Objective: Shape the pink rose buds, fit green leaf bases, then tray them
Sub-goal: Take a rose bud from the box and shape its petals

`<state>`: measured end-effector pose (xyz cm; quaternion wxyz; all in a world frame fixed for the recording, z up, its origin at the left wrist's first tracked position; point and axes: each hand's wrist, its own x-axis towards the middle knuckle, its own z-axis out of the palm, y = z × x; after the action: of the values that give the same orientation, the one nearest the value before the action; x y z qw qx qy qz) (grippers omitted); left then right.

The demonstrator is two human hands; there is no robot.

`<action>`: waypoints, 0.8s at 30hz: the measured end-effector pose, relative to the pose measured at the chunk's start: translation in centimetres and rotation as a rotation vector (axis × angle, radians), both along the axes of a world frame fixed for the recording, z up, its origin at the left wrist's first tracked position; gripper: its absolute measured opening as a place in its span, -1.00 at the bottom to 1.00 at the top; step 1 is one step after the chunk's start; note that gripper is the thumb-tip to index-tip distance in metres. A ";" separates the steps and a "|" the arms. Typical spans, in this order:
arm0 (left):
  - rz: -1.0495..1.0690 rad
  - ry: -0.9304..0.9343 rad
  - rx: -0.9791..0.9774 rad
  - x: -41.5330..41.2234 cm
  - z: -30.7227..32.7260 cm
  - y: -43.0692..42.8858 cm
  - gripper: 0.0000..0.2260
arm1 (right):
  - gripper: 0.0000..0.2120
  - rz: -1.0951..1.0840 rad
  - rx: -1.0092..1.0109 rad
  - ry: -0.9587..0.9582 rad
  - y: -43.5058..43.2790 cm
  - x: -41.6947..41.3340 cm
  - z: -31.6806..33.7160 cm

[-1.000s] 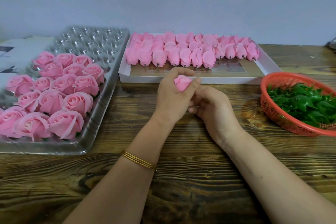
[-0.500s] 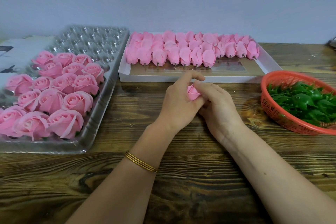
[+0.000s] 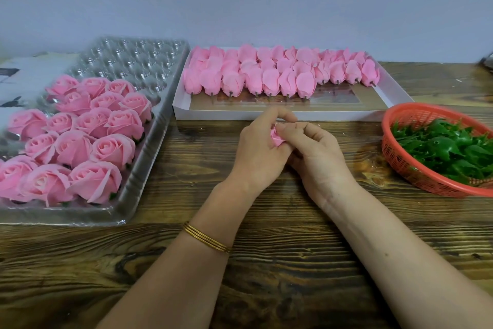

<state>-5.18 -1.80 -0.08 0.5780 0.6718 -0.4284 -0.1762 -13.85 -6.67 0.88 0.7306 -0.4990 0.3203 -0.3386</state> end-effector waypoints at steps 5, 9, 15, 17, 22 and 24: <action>0.043 0.136 -0.086 0.3 0.8 0.0 -0.94 | -0.74 -0.033 0.073 -0.047 -0.3 0.2 -0.1; 0.050 0.331 -0.168 0.5 1.0 0.1 -0.88 | -0.84 0.016 0.014 -0.034 -0.4 0.3 -0.4; 0.043 0.495 -0.201 0.5 1.4 0.0 -0.97 | -0.85 0.232 -0.005 -0.076 -0.1 0.1 -1.0; 0.022 0.543 -0.208 0.6 1.5 0.1 -0.95 | -0.80 0.241 -0.013 -0.072 0.1 0.1 -1.1; -0.020 0.589 -0.207 0.7 1.5 0.0 -0.97 | -0.74 0.239 0.001 -0.064 0.2 0.2 -0.8; -0.039 0.597 -0.198 0.6 1.5 0.0 -0.96 | -0.74 0.237 0.016 -0.079 0.2 0.1 -0.8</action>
<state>-4.55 -1.75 1.42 0.7374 0.5224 -0.2678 -0.3342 -13.74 -6.48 0.08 0.7813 -0.5140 0.2328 -0.2667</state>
